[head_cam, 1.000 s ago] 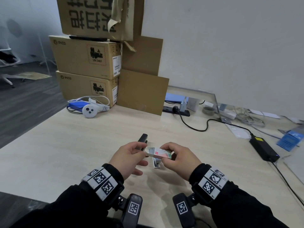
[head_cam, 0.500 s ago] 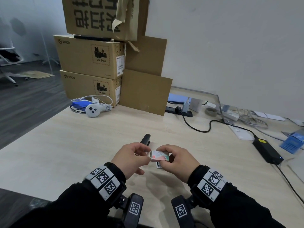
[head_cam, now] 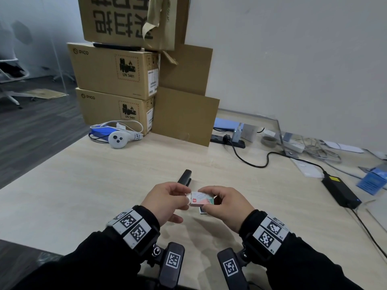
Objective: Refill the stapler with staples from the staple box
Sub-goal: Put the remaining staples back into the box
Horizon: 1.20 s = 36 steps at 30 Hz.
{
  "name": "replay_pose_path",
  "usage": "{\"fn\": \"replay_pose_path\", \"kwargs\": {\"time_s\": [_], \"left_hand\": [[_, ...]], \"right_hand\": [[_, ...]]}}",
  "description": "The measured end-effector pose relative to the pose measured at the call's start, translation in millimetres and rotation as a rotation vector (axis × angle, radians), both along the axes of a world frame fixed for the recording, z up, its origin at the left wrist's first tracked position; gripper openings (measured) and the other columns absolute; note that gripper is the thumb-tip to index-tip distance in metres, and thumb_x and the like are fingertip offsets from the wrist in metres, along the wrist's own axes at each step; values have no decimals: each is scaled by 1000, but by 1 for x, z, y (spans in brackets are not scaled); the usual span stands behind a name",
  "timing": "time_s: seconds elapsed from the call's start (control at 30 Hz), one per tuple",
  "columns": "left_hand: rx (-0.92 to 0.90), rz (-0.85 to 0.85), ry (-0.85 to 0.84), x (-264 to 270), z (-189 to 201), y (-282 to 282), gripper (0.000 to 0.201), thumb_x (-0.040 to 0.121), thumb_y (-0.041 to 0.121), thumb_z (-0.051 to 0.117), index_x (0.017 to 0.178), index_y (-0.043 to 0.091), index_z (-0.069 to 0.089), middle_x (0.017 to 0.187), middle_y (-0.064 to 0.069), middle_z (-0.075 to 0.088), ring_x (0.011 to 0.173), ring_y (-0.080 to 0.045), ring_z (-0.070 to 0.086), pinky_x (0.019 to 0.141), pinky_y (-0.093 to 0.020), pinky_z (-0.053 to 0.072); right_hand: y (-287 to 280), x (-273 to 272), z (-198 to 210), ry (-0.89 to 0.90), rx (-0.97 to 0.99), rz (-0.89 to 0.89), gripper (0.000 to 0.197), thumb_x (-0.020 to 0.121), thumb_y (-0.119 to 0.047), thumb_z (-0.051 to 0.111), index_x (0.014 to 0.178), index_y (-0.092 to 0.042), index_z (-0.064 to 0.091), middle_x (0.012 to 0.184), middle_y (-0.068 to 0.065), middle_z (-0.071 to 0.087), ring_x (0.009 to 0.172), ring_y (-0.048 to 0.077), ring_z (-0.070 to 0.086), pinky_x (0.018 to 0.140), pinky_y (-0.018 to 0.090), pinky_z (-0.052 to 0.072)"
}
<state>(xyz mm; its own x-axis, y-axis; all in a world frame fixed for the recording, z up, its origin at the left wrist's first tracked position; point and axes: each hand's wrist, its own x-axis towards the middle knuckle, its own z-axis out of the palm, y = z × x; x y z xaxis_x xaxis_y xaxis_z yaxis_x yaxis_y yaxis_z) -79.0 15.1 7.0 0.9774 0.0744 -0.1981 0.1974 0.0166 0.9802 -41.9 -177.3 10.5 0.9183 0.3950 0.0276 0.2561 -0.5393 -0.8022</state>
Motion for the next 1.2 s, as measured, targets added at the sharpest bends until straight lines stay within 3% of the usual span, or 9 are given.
{"fn": "replay_pose_path", "kwargs": {"time_s": [0.17,0.5,0.63,0.73,0.87,0.97,1.03,1.13,1.2], "left_hand": [[-20,1,1,0,0,-1,18,85,2,67,97,12,74,96,-13,74,72,-16,69,49,-29,54],[-72,-16,9,-2,-1,-2,21,89,4,67,107,13,73,100,-12,73,75,-15,70,52,-30,56],[-109,-66,40,-5,0,-4,19,90,10,68,109,13,73,105,-8,77,85,-18,75,54,-31,57],[-157,-55,46,-6,1,-6,13,89,7,70,102,10,71,97,-10,78,81,-19,74,53,-31,56],[-145,-18,12,-4,2,-10,10,85,9,74,90,9,66,90,-12,73,76,-20,72,53,-33,56],[-104,-3,-25,-2,3,-13,12,85,10,75,90,8,64,91,-19,72,77,-21,75,52,-32,56],[-57,-20,-45,-1,3,-15,13,84,10,75,90,7,63,97,-24,72,79,-21,75,52,-32,56],[63,-66,-79,-1,1,-17,17,82,12,78,88,9,62,88,-19,69,79,-20,74,54,-35,59],[133,-88,-92,-1,0,-18,16,83,14,77,88,10,63,90,-19,70,82,-22,75,55,-36,60]], "right_hand": [[1,0,-1,-7,-23,0,37,73,-22,71,108,-30,74,96,-6,77,83,22,71,85,43,57],[0,0,0,22,32,21,36,78,-13,72,108,-33,73,100,-7,76,83,13,73,86,37,59],[-4,-3,6,52,146,28,45,79,-2,71,115,-29,64,104,2,70,74,6,67,71,22,58],[-4,-3,8,-3,168,-46,35,78,-5,71,104,-27,63,102,1,70,69,7,64,65,21,55],[-1,-2,6,-29,216,-94,12,76,-15,71,85,-23,70,105,1,64,77,14,67,69,32,58],[2,-6,7,9,227,-69,14,78,-22,80,88,-17,72,107,2,65,87,16,70,64,20,55],[2,-7,8,60,259,-68,17,77,-16,81,90,-12,70,106,11,67,86,19,71,61,16,53],[-2,-5,7,109,254,-51,17,76,-10,81,86,-13,67,93,6,70,72,16,70,70,29,58],[-4,-3,4,125,216,-45,17,76,-11,79,86,-13,66,82,12,72,66,14,68,74,35,55]]}}
